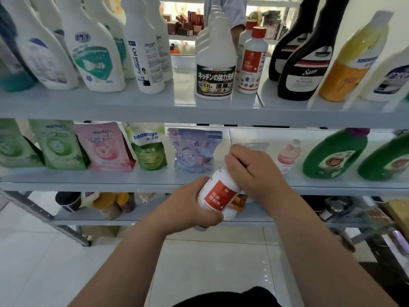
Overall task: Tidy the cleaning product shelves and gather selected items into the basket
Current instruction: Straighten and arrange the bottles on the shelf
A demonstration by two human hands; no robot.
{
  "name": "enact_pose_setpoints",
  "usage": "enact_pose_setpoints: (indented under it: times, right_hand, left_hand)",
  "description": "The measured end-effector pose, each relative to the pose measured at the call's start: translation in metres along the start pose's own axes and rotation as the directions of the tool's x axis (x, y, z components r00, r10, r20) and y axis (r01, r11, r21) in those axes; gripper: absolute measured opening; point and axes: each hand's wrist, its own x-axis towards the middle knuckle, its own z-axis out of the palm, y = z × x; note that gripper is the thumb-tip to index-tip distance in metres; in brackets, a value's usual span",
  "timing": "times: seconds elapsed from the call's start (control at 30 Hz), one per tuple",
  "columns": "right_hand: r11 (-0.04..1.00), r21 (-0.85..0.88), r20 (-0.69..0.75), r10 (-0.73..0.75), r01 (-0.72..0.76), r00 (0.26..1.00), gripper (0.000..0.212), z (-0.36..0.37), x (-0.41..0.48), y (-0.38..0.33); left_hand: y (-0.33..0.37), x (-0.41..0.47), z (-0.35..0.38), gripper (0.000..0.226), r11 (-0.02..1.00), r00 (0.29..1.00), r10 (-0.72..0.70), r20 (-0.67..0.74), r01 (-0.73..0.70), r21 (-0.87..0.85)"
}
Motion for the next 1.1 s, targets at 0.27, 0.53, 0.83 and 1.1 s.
enact_pose_setpoints:
  times: [0.27,0.53,0.83,1.1]
  right_hand:
    - [0.963,0.035,-0.066,0.267,-0.265,0.961,0.039,0.002,0.021,-0.002]
    - [0.791,0.560,0.025,0.281,-0.246,0.959,0.030,0.015,0.004,-0.017]
    - [0.799,0.582,-0.092,0.247,-0.149,0.965,0.069,-0.004,-0.001,-0.015]
    - [0.865,0.500,-0.340,0.240,-0.042,0.909,0.068,-0.053,0.050,0.012]
  left_hand:
    - [0.010,0.004,-0.001,0.063,0.973,0.981,0.030,-0.191,0.015,0.229]
    - [0.020,0.003,-0.007,0.036,0.875,0.954,-0.130,-0.269,-0.017,-0.484]
    - [0.065,0.032,-0.001,0.028,0.839,0.965,0.034,-0.262,-0.170,-0.516]
    - [0.157,0.077,-0.081,0.045,0.883,0.845,0.434,-0.311,-0.332,0.331]
